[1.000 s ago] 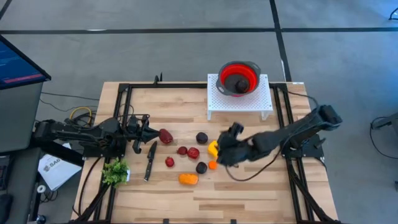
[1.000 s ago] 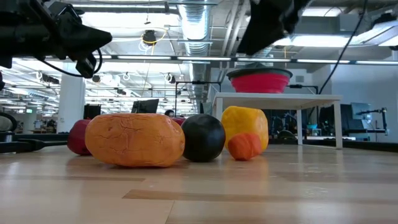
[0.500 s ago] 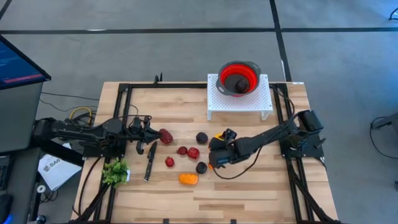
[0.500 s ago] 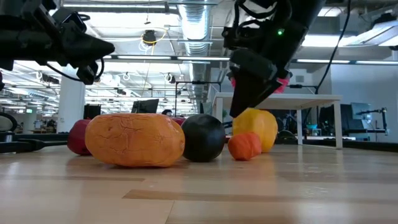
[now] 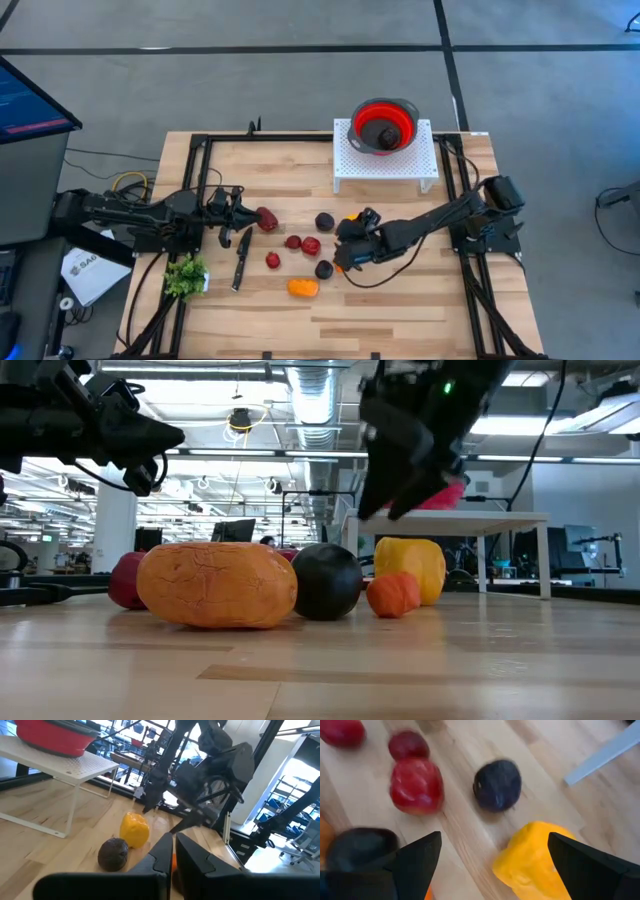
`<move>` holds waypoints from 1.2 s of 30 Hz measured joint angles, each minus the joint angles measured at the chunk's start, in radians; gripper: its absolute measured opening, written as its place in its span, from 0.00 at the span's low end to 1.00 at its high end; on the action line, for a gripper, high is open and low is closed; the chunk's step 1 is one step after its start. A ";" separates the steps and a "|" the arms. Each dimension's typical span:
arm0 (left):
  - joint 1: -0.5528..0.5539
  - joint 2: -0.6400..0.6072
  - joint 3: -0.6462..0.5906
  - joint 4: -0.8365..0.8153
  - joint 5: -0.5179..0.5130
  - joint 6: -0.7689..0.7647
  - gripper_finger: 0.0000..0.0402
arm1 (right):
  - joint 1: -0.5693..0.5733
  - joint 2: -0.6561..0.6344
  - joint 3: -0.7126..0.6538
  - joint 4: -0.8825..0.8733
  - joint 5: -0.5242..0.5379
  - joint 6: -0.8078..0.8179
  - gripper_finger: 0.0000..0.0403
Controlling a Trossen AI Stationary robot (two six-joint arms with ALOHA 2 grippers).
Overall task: Pick & Place Fruit
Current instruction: Put the yellow bell pepper into the orange strainer bowl on the shelf
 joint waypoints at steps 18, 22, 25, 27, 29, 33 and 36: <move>0.000 0.009 0.000 0.006 0.001 -0.002 0.04 | -0.058 0.050 -0.002 -0.157 0.074 0.428 0.94; 0.000 0.020 0.000 0.008 0.001 -0.002 0.04 | -0.079 0.051 -0.002 -0.148 0.035 0.424 0.95; 0.000 0.025 0.000 0.010 0.004 -0.002 0.04 | -0.083 0.051 -0.002 -0.146 0.008 0.423 0.96; 0.000 0.027 0.000 0.010 0.004 -0.002 0.04 | -0.085 0.051 -0.001 -0.146 -0.020 0.421 0.96; 0.000 0.026 0.000 0.012 0.004 -0.002 0.04 | -0.088 0.051 -0.001 -0.145 -0.043 0.420 0.96; 0.000 0.026 0.000 0.014 0.003 -0.002 0.04 | -0.086 0.051 -0.001 -0.141 -0.049 0.420 0.95; 0.000 0.026 0.000 0.016 0.003 -0.003 0.04 | -0.086 0.051 -0.001 -0.142 -0.062 0.416 0.95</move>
